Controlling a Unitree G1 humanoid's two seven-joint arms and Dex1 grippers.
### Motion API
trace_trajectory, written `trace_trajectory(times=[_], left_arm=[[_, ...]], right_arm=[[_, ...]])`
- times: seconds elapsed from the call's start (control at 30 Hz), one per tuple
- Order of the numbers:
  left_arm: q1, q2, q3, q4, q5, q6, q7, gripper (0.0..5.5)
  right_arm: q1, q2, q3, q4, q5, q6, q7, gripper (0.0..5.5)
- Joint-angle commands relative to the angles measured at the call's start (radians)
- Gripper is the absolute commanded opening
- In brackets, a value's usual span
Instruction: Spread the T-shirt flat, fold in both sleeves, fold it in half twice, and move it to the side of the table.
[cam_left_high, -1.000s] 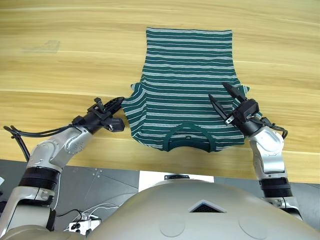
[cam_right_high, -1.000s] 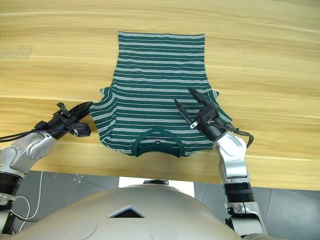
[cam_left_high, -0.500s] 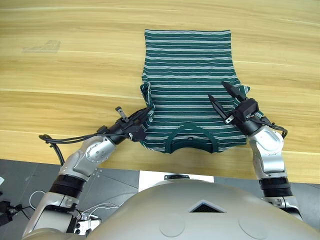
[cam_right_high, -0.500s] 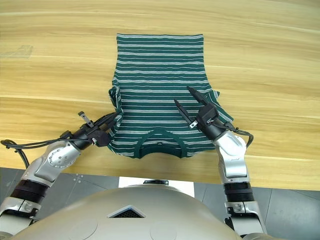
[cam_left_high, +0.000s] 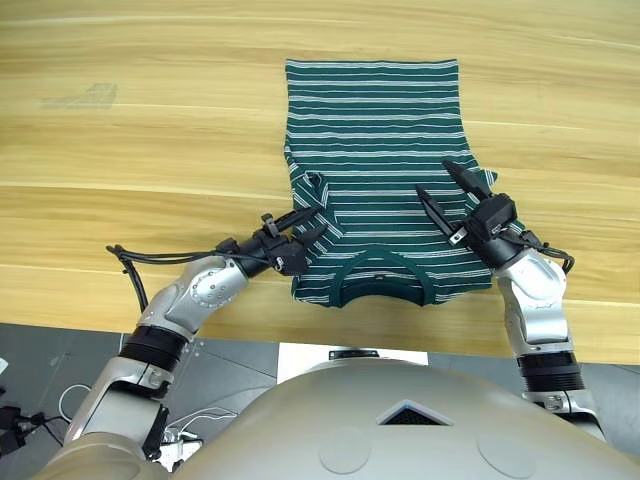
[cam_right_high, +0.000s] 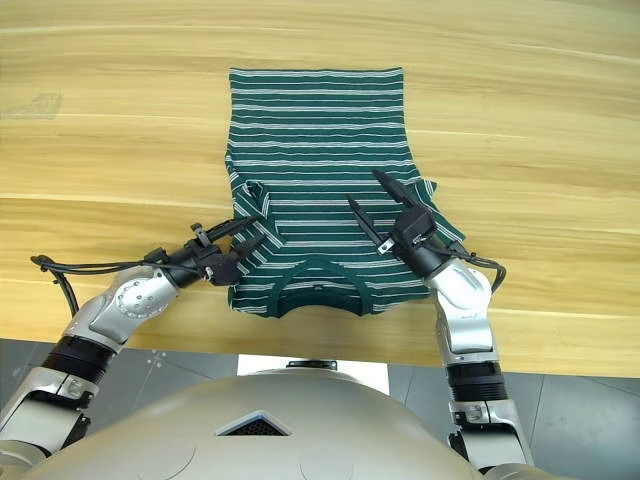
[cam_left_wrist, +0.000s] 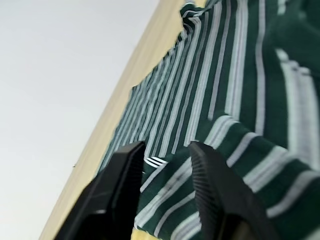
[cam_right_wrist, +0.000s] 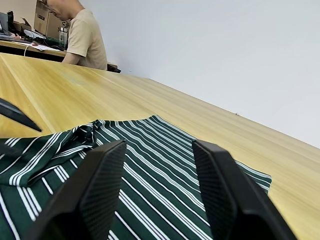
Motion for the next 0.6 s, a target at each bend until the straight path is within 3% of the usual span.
trace_trajectory(times=[0.03, 0.17, 0.23, 0.37, 0.5, 0.6], left_arm=[[0.102, 0.058, -0.046, 0.032, -0.017, 0.004, -0.115, 2.14], [0.115, 0.030, 0.015, -0.011, -0.134, 0.012, -0.097, 2.14], [0.087, -0.020, 0.067, -0.066, -0.275, 0.022, -0.089, 2.14], [0.089, -0.093, 0.125, -0.193, -0.470, 0.049, -0.103, 2.14], [0.113, -0.127, 0.134, -0.294, -0.554, 0.078, -0.139, 2.14], [0.115, -0.157, 0.140, -0.330, -0.586, 0.111, -0.159, 2.14]], right_arm=[[-0.017, 0.001, 0.003, 0.008, -0.013, 0.014, -0.008, 2.44], [-0.024, -0.021, -0.030, -0.014, -0.003, 0.024, -0.022, 2.44], [0.021, -0.058, -0.130, -0.075, -0.005, 0.035, -0.074, 2.44], [0.164, -0.171, -0.304, -0.181, -0.296, -0.011, -0.196, 2.44], [0.424, -0.241, -0.447, -0.298, -0.517, -0.071, -0.221, 2.44], [0.608, -0.253, -0.477, -0.300, -0.607, -0.136, -0.228, 2.44]])
